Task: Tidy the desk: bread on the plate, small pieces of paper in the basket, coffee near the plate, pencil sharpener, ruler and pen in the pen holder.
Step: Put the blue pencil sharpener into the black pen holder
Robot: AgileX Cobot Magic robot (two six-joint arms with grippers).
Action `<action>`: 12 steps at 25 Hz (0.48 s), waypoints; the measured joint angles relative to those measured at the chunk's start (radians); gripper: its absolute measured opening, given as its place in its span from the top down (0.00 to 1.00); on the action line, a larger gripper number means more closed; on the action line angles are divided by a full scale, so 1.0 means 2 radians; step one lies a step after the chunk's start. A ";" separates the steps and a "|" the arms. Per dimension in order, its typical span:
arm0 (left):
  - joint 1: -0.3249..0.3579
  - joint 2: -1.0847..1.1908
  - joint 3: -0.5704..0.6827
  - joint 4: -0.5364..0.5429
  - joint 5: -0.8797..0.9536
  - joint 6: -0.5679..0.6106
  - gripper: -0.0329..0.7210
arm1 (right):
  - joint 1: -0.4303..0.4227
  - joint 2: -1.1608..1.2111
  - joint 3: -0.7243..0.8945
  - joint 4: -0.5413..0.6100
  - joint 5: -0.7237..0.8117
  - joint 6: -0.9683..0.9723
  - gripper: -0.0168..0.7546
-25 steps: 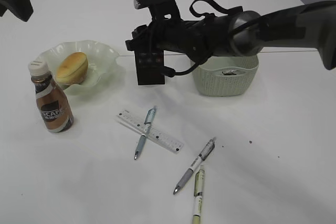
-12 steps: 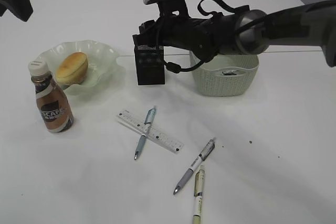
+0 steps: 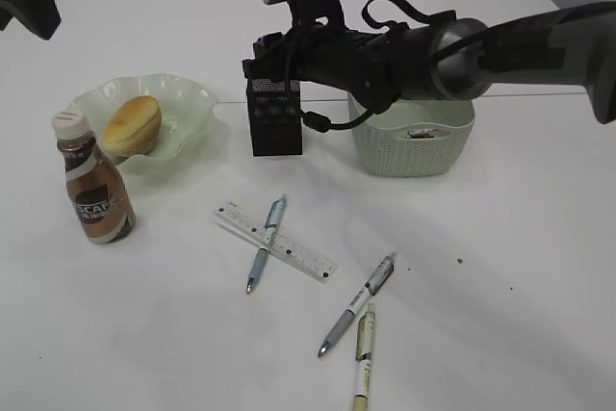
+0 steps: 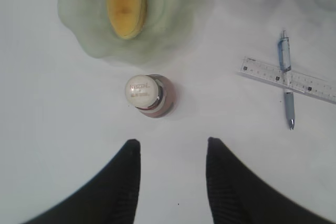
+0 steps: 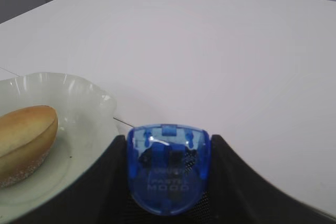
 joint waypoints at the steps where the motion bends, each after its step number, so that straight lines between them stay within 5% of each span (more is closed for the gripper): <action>1: 0.000 0.000 0.000 0.000 0.000 0.000 0.55 | 0.000 0.000 0.000 0.000 0.000 0.000 0.58; 12: 0.000 0.000 0.000 0.000 0.000 0.000 0.55 | 0.000 0.001 0.000 0.000 -0.001 0.000 0.56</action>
